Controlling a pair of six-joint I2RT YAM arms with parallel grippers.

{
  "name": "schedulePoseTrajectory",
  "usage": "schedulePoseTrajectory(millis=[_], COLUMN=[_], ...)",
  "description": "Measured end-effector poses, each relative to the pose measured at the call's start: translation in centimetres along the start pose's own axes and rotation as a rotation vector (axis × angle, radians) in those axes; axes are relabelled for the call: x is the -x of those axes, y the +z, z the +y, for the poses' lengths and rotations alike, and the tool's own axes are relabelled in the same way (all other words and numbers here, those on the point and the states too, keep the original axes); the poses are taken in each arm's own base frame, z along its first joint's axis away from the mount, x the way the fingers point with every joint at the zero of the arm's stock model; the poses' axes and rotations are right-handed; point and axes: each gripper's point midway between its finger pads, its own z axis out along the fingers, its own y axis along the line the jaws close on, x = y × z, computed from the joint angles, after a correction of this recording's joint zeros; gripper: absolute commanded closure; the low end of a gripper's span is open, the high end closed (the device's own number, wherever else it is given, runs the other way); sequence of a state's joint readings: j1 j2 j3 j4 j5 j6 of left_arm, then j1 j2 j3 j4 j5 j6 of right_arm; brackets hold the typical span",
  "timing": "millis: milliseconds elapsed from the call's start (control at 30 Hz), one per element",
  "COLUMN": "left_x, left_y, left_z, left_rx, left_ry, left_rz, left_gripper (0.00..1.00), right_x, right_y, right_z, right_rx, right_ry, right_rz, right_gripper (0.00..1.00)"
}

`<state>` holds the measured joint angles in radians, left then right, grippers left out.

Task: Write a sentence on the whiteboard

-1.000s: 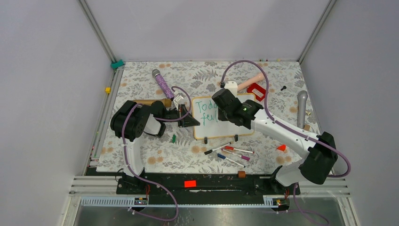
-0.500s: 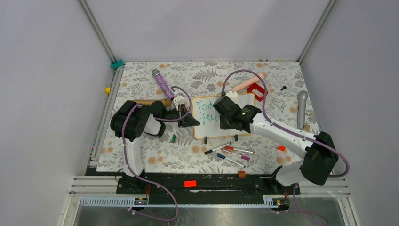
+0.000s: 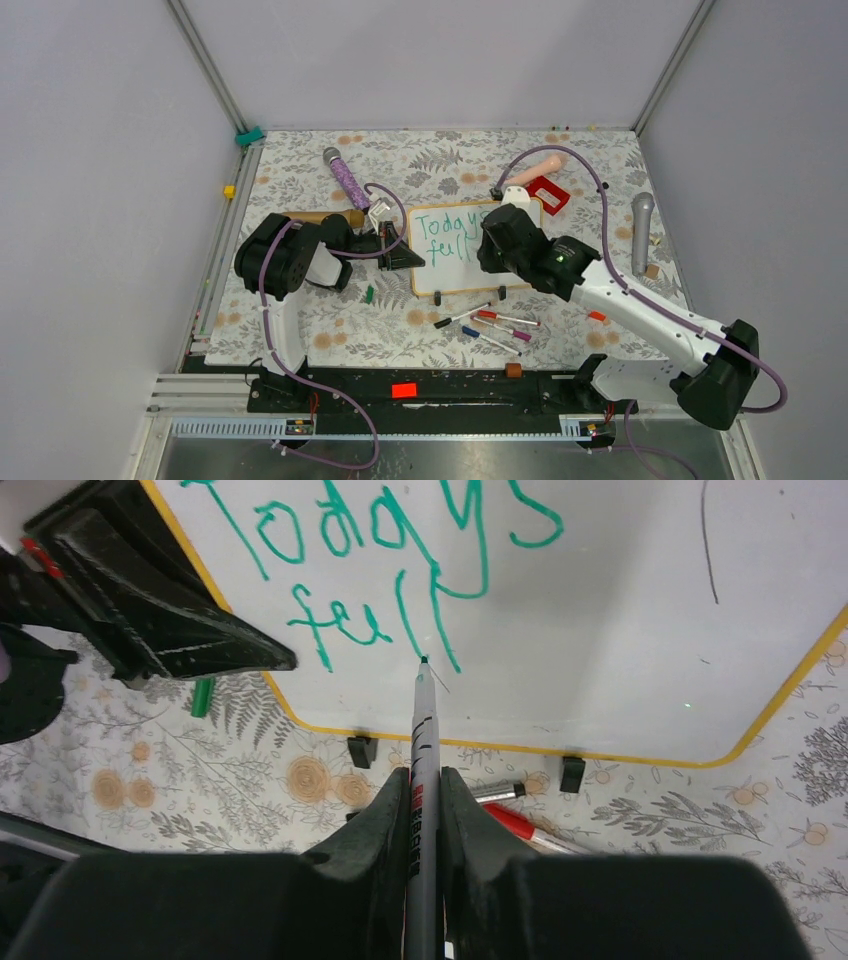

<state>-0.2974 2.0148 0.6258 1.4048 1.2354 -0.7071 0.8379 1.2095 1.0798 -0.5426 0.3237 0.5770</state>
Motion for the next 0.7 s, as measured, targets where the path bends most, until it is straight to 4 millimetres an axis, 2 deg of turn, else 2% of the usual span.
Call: schedulePoseTrajectory(millis=[267, 700], left_x=[0.0, 0.0], left_y=[0.0, 0.0], left_z=[0.0, 0.0], left_rx=[0.0, 0.0], left_ry=[0.0, 0.0], left_rz=[0.0, 0.0], left_gripper=[1.0, 1.0], right_x=[-2.4, -1.8], right_y=[0.2, -0.7], right_z=[-3.0, -4.5], right_rx=[-0.069, -0.098], right_ry=[-0.025, -0.038], right_rz=[0.013, -0.053], right_gripper=[1.0, 1.0])
